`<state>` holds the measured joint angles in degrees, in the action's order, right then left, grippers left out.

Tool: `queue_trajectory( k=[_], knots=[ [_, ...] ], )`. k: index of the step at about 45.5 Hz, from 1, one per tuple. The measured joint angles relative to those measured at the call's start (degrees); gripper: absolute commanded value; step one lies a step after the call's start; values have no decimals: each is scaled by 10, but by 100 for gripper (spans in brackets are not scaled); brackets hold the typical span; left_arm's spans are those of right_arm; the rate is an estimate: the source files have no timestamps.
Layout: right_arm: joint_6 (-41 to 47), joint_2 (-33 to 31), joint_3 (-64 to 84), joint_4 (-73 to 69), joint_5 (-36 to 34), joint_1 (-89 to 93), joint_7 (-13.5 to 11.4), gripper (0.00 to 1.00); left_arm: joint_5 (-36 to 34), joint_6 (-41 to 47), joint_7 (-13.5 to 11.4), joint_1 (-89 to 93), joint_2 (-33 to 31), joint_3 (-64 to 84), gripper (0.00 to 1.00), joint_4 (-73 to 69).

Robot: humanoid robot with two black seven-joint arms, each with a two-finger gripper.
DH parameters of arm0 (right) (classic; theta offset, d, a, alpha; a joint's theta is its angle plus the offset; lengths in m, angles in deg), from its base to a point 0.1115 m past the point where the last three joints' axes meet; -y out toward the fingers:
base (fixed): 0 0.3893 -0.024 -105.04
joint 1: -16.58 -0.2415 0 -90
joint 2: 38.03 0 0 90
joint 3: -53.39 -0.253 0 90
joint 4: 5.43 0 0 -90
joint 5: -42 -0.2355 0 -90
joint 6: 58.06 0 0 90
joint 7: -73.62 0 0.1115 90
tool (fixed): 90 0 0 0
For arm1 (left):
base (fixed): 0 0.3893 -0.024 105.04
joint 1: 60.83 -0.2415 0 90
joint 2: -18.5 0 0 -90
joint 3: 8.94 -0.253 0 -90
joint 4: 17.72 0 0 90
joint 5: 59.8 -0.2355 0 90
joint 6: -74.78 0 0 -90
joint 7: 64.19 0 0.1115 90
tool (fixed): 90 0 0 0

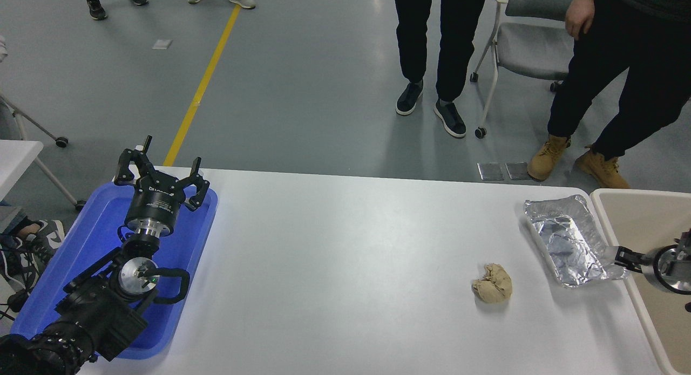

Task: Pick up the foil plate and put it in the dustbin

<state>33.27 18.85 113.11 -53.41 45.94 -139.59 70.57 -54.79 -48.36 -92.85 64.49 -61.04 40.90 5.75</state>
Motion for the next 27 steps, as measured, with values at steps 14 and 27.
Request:
queue_trajectory(
  k=[14,27],
  knots=[
    [0,-13,-92,-40,-61,-12,-23,100,0,0,0,0,0,0,100,0],
    [-6,-12,-131,-47,-82,-4,-38,100,0,0,0,-1,0,0,100,0]
  ],
)
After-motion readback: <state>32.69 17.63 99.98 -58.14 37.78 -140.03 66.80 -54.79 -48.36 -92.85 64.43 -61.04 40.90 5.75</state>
